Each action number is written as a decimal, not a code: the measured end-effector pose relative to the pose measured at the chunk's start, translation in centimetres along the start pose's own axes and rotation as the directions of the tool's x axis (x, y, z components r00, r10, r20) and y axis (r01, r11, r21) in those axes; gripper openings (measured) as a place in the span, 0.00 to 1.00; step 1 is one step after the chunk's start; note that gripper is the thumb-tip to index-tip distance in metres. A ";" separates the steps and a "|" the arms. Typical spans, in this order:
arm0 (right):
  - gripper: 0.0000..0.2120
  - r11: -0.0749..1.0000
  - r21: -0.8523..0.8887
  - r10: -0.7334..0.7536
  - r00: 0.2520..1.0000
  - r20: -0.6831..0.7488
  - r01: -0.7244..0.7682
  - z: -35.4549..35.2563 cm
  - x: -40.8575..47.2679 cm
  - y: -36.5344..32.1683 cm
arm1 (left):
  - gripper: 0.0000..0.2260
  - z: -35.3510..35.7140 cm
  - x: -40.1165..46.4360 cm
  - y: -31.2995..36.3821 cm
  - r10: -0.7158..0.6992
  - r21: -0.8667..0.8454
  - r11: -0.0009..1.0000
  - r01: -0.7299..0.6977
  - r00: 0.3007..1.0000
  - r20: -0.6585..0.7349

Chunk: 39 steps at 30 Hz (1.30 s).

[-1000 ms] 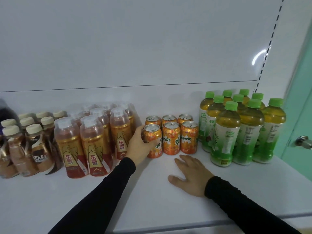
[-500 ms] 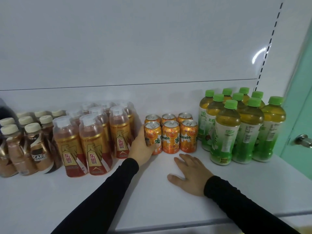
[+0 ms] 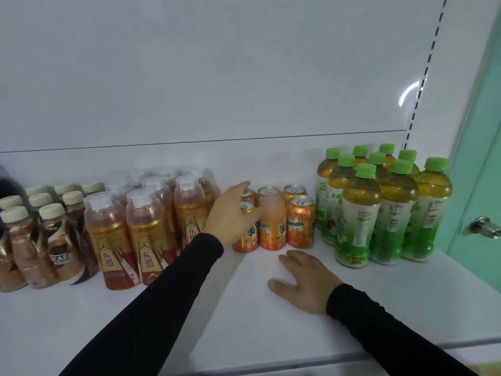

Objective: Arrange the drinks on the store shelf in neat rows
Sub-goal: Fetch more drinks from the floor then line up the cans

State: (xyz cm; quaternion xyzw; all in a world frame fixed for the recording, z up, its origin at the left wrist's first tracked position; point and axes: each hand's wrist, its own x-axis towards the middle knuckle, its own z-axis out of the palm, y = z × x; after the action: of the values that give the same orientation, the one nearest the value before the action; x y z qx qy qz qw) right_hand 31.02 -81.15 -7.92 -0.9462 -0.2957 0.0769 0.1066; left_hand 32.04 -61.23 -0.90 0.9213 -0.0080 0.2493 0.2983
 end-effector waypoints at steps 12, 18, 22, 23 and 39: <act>0.38 0.985 0.166 0.077 0.989 -0.129 -0.055 -0.2 -0.9 1.1 | 0.22 2.9 2.4 1.9 0.028 0.347 0.932 -0.104 0.976 0.217; 0.31 0.942 0.335 0.128 0.927 -0.354 -0.003 -0.1 -0.4 1.3 | 0.19 1.2 1.1 2.6 0.019 0.160 0.986 -0.052 0.979 0.201; 0.39 0.827 0.552 0.182 0.882 -0.435 0.102 -0.1 0.1 0.5 | 0.19 -0.7 0.2 3.7 0.041 -0.007 0.999 -0.040 0.993 0.114; 0.41 0.767 0.625 0.184 0.885 -0.427 0.142 -0.3 0.2 0.1 | 0.21 -1.0 -0.1 3.9 0.030 -0.048 0.999 -0.025 0.996 0.088; 0.44 -0.037 0.986 -0.088 0.982 -0.166 0.164 -1.9 -0.2 -1.6 | 0.23 -0.9 -3.6 1.3 -0.166 -0.844 0.369 0.389 0.921 0.352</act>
State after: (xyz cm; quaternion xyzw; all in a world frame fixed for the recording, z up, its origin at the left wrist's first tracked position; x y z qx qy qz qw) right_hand 30.41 -80.30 -5.72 -0.5553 -0.2332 0.2297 0.7645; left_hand 28.31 -62.28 -1.27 0.6236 -0.0156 0.0539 0.7797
